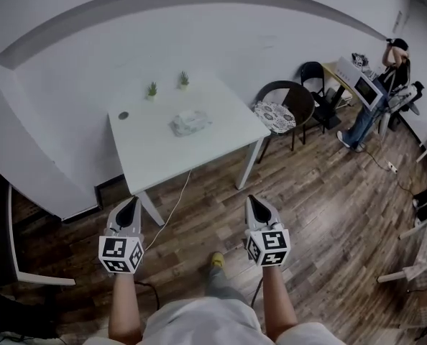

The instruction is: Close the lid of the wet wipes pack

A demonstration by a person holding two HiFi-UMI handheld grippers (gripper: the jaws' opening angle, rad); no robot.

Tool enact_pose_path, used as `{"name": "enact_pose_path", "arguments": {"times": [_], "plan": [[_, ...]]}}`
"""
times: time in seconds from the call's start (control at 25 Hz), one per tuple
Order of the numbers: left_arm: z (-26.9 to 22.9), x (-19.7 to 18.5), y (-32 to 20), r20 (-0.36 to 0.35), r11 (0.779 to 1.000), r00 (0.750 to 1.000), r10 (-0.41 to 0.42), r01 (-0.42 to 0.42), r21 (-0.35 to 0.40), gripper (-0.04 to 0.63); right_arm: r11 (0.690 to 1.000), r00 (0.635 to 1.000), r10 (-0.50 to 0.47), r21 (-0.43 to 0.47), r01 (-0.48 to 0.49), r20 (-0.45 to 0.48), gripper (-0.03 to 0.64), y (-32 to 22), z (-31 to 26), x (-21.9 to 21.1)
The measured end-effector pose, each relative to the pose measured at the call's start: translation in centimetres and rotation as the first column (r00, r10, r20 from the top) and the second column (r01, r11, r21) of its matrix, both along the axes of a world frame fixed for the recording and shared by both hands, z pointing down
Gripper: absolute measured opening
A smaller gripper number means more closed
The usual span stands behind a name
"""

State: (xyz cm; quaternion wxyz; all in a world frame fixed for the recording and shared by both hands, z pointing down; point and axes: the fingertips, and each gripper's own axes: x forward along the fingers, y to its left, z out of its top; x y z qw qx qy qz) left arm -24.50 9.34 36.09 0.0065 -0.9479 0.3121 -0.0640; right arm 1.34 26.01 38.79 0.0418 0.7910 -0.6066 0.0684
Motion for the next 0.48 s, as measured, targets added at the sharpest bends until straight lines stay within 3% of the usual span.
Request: {"name": "enact_pose_path", "arguments": {"times": [0.28,0.48], "plan": [[0.0,9.2,-5.5,0.017,0.999,0.999,-0.041,0.042,-0.025,0.006,0.999,0.998,-0.032,0.006,0.032,0.052,0.003,-6.1,0.3,10.1],[-0.6,13.7,-8.1,0.03,0.997,0.997,-0.071,0.071,-0.013,0.006,0.999,0.995,-0.047,0.017,0.046,0.085,0.003,-9.5,0.6,15.6]]}}
